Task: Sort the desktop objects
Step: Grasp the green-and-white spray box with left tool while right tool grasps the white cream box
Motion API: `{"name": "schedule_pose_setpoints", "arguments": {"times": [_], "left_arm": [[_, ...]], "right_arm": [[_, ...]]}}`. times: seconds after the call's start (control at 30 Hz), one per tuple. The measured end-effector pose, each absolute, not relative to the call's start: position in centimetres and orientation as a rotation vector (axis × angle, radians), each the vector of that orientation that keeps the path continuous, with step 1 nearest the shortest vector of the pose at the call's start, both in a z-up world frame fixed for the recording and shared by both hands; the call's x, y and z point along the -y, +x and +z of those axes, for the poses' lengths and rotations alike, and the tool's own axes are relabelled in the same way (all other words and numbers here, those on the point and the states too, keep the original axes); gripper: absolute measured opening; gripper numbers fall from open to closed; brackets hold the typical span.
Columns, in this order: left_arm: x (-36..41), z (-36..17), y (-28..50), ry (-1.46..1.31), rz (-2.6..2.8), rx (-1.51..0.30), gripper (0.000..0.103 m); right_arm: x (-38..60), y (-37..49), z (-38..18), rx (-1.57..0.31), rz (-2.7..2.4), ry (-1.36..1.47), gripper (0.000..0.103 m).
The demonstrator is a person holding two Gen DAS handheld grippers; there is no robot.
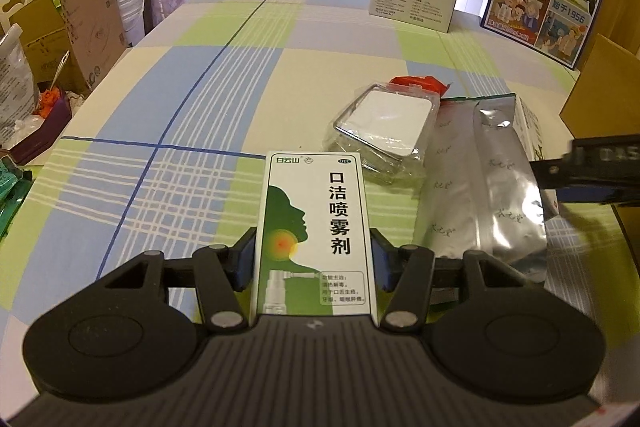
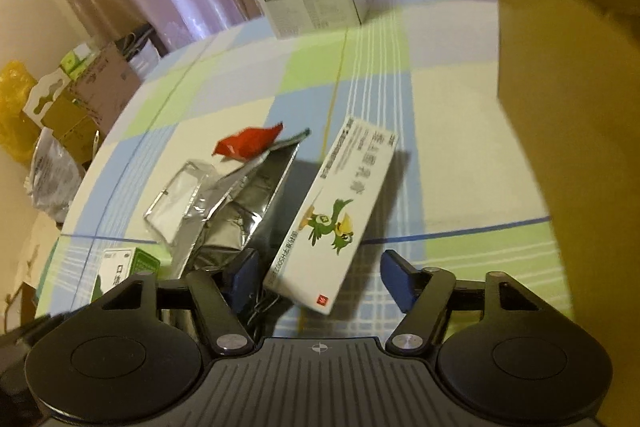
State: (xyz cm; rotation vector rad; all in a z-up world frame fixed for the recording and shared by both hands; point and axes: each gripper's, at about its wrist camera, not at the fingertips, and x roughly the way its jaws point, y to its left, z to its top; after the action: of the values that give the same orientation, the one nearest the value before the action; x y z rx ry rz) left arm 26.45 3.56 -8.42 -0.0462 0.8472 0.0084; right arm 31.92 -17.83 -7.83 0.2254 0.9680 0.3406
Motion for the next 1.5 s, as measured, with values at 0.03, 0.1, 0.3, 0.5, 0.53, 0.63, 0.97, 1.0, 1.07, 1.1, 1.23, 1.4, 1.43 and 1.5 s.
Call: {"name": "schedule_pose_setpoints", "arguments": {"times": [0.03, 0.1, 0.3, 0.5, 0.53, 0.63, 0.97, 1.0, 1.07, 1.1, 1.23, 1.4, 1.43, 1.5], "left_arm": [[-3.6, -8.4, 26.4, -0.044, 0.006, -0.848, 0.051], [-3.5, -8.5, 26.5, -0.039, 0.002, -0.85, 0.051], [-3.2, -8.4, 26.3, -0.029, -0.018, -0.854, 0.051], [-2.7, -8.2, 25.0, -0.017, -0.038, -0.876, 0.051], [-2.7, -8.1, 24.7, -0.021, -0.048, -0.881, 0.051], [-1.9, -7.6, 22.9, -0.013, -0.076, -0.894, 0.051], [-1.5, -8.2, 21.6, 0.026, -0.062, -0.925, 0.051], [-1.6, -8.2, 21.7, 0.023, -0.06, -0.925, 0.052], [-1.7, -8.3, 21.8, 0.019, -0.06, -0.923, 0.051], [-1.7, -8.3, 21.9, 0.021, -0.06, -0.921, 0.051], [-1.8, -8.3, 22.2, 0.011, -0.057, -0.916, 0.051], [-1.7, -8.4, 22.3, 0.013, -0.055, -0.919, 0.052], [-1.7, -8.3, 22.3, 0.013, -0.054, -0.919, 0.052], [-1.7, -8.3, 22.2, 0.012, -0.052, -0.921, 0.051]], "right_arm": [[17.7, 32.3, -8.1, -0.979, 0.339, 0.233, 0.059], [17.7, 32.6, -8.4, -0.994, 0.336, 0.239, 0.043], [17.9, 30.7, -7.7, -0.983, 0.305, 0.092, 0.035], [19.5, 24.9, -7.3, -1.005, 0.264, -0.006, 0.035], [19.8, 23.5, -7.3, -1.015, 0.261, -0.016, 0.035], [20.2, 19.9, -7.5, -1.032, 0.257, -0.048, 0.035], [20.7, 17.9, -7.5, -0.996, 0.257, -0.042, 0.054], [20.7, 18.1, -7.6, -0.995, 0.257, -0.037, 0.055], [20.7, 18.5, -7.8, -0.982, 0.252, -0.036, 0.055], [20.7, 18.6, -7.8, -0.975, 0.248, -0.035, 0.055], [20.7, 19.1, -7.9, -0.957, 0.242, -0.015, 0.055], [19.8, 19.0, -8.0, -0.951, 0.255, -0.064, 0.055], [19.7, 18.9, -8.0, -0.95, 0.254, -0.078, 0.054], [19.5, 18.9, -8.1, -0.945, 0.248, -0.097, 0.046]]}}
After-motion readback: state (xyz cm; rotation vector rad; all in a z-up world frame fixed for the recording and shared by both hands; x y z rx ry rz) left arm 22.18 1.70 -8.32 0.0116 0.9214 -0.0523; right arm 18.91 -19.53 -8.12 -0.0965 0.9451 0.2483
